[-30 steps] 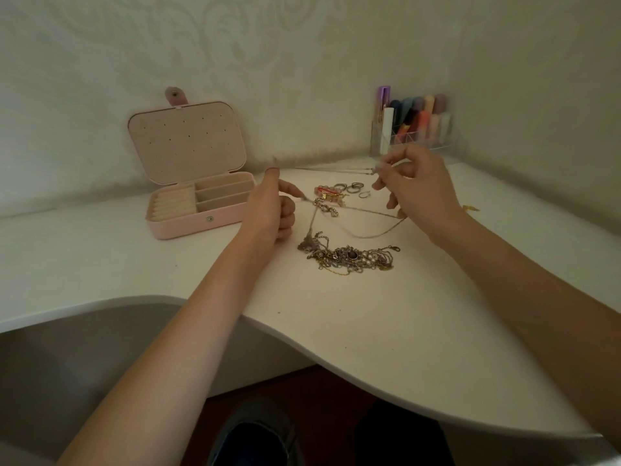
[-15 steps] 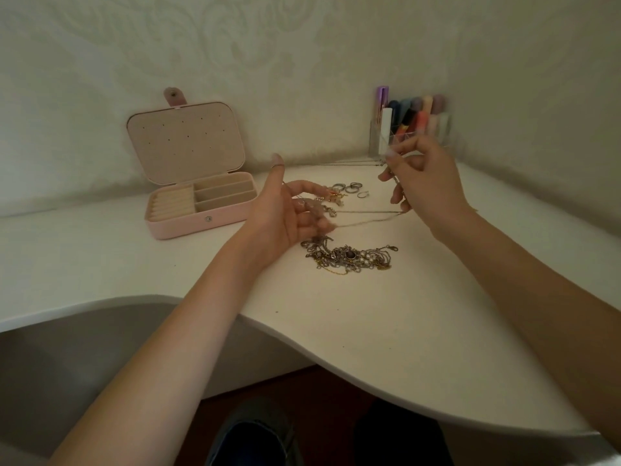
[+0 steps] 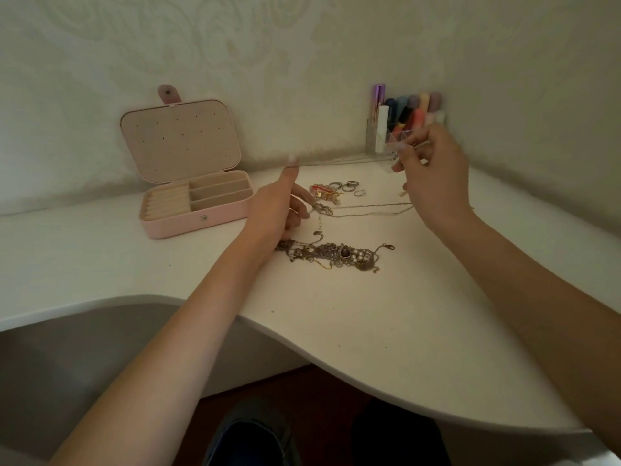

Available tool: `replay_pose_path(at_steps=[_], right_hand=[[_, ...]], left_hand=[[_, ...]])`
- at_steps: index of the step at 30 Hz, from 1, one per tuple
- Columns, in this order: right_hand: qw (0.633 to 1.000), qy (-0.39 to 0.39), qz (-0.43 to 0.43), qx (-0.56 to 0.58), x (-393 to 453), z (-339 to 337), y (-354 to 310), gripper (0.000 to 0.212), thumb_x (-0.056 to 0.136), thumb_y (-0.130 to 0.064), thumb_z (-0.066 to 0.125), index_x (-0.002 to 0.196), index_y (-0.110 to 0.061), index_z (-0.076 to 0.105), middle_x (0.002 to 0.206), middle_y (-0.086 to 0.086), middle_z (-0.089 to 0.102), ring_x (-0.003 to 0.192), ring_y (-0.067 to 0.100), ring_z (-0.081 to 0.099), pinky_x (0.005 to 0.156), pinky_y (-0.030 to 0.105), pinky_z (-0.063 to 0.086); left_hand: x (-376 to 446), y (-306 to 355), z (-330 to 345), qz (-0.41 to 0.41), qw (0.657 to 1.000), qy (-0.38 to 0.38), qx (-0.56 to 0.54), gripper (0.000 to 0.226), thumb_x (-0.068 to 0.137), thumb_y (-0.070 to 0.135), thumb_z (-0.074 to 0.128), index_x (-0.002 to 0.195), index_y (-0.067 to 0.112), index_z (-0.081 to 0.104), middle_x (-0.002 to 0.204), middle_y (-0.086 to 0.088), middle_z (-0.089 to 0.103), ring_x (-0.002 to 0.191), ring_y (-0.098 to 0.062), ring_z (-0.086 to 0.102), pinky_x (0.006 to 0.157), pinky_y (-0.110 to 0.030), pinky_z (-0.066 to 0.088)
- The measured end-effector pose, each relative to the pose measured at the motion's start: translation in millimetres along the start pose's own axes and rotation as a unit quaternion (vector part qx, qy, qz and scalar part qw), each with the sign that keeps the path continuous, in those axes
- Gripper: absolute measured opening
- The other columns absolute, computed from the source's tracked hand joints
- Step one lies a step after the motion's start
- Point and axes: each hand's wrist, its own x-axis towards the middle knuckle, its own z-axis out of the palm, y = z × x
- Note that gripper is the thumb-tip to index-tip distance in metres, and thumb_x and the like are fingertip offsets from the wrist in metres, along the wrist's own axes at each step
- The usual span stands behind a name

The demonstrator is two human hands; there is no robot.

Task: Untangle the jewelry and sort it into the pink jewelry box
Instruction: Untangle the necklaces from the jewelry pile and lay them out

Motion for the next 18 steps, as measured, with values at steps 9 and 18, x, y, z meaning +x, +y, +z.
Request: replay_pose_path(at_steps=[9, 18], right_hand=[[1.0, 0.018, -0.005, 0.002, 2, -5, -1, 0.01, 0.097, -0.018, 0.05, 0.088, -0.021, 0.048, 0.08, 0.004, 0.064, 0.057, 0.002, 0.055, 0.057, 0.03, 0.051], [0.975, 0.074, 0.164, 0.128, 12, -11, 5, 0.013, 0.101, -0.014, 0.041, 0.089, -0.018, 0.042, 0.078, 0.007, 0.056, 0.054, 0.011, 0.056, 0.052, 0.023, 0.053]], left_hand=[[-3, -1, -3, 0.027, 0.998, -0.054, 0.02, 0.067, 0.089, 0.063, 0.038, 0.061, 0.008, 0.063, 0.037, -0.002, 0.034, 0.035, -0.014, 0.03, 0.039, -0.018, 0.022], [-3, -1, -2, 0.016, 0.997, -0.061, 0.035, 0.069, 0.093, 0.062, 0.031, 0.072, 0.008, 0.069, 0.04, -0.003, 0.043, 0.033, -0.014, 0.041, 0.035, -0.013, 0.028]])
